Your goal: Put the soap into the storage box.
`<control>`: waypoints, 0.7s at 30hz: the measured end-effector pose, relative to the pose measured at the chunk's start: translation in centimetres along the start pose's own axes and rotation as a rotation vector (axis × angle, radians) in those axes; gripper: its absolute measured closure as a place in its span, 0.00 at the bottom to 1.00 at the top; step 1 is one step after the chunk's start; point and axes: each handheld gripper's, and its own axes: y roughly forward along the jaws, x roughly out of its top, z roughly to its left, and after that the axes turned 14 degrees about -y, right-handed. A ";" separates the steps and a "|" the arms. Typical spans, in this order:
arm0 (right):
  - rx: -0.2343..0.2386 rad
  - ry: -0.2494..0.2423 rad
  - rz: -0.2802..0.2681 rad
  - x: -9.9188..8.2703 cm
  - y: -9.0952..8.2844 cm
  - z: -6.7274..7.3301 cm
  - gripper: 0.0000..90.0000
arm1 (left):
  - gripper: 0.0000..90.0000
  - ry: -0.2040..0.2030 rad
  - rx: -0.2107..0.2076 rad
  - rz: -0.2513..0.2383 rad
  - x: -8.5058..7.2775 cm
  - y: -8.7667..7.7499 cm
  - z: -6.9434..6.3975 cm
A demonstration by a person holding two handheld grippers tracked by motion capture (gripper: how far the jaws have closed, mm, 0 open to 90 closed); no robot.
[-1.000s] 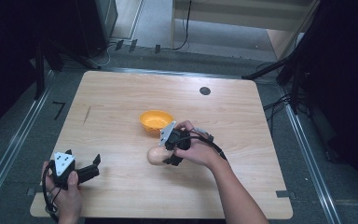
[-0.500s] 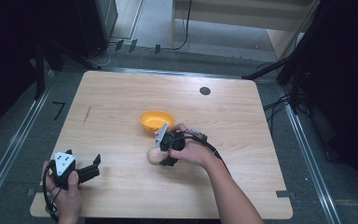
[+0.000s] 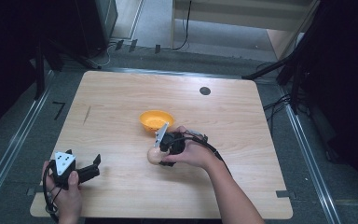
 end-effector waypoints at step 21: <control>-0.106 0.073 -0.091 0.7 -5.5 -2.1 0.37 | 0.00 0.001 0.001 0.003 0.0 0.0 0.0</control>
